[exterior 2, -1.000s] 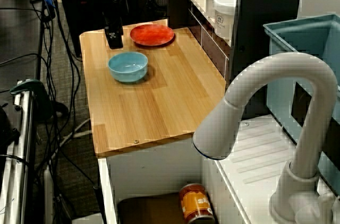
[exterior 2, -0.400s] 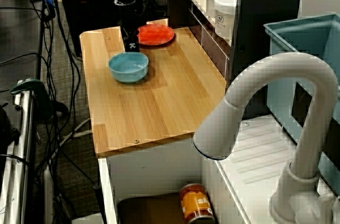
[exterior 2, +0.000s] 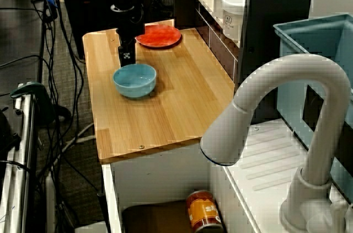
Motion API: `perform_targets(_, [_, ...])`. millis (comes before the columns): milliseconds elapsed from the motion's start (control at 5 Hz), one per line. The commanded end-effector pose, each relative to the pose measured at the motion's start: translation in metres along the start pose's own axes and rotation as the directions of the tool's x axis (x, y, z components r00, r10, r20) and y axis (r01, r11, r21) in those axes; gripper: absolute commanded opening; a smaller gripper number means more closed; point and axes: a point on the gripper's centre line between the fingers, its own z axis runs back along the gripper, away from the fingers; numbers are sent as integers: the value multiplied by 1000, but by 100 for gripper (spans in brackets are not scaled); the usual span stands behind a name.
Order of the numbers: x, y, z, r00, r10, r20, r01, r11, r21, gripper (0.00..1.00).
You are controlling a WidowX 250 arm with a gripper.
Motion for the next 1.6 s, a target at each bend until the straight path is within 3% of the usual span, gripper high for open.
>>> perform_targets(0, [5,-23,18,999,-28,40,27,999,24,100])
perform_targets(800, [-3,-55,12,997,-79,10,79,997,4,100])
perform_targets(1000, [-8,-67,11,996,-79,28,78,996,43,100])
perform_targets(1400, [-14,-76,15,995,-96,18,96,995,31,100])
